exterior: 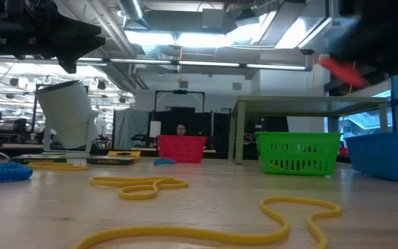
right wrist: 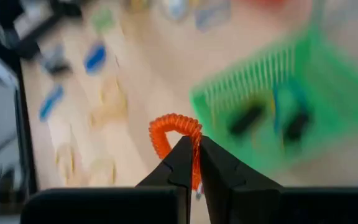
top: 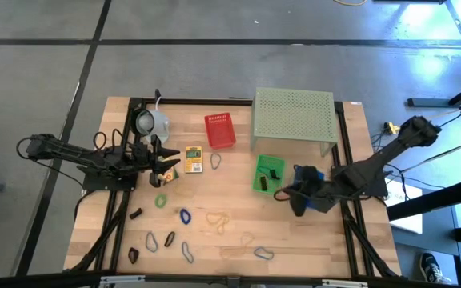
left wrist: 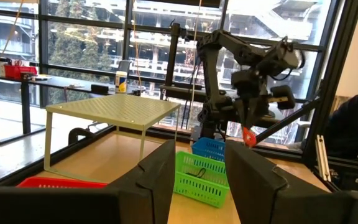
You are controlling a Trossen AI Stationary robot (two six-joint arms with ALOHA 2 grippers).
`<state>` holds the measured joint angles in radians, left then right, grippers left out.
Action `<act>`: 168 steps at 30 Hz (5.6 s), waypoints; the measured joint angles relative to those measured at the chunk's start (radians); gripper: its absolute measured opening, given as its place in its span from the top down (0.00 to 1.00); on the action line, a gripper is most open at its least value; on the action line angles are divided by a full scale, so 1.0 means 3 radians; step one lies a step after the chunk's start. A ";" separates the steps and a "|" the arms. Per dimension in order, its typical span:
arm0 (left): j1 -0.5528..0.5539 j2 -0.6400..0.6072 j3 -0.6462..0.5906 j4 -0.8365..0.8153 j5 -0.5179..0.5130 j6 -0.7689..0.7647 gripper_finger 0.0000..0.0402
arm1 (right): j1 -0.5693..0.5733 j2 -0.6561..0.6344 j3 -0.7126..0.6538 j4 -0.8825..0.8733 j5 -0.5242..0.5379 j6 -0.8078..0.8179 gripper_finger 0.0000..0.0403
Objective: Pick & Place Office Desk Supplies
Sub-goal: Put the orange spring keychain into the blue bin, then put the yellow crayon box into the red bin
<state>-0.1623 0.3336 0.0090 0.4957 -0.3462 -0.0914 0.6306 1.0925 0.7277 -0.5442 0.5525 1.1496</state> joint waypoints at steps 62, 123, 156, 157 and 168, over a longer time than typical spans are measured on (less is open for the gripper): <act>0.0000 0.0000 0.0000 0.0001 0.0000 0.0000 0.67 | 0.0205 0.0782 0.0989 -0.1811 0.0014 0.1411 0.64; 0.0012 0.2322 0.1152 0.1524 -0.0046 0.0184 0.67 | 0.0070 0.1249 0.1197 -0.0420 0.2058 -0.2133 0.70; 0.1728 0.3775 0.2811 -0.3410 0.0586 0.0969 0.52 | -0.0342 0.1250 0.1194 -0.1390 0.2035 -0.1553 0.70; 0.1775 0.3795 0.2811 -0.3413 0.0651 0.0982 0.52 | -0.0372 0.1250 0.1194 -0.1447 0.2035 -0.1489 0.70; 0.2141 0.4104 0.2811 -0.3272 0.1223 0.1162 0.55 | -0.0615 0.1249 0.0999 -0.1630 0.2021 -0.1240 0.70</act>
<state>0.4800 1.5647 0.8524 -0.4859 0.0206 0.2573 0.4461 1.4673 1.0274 -1.0332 1.1589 0.7775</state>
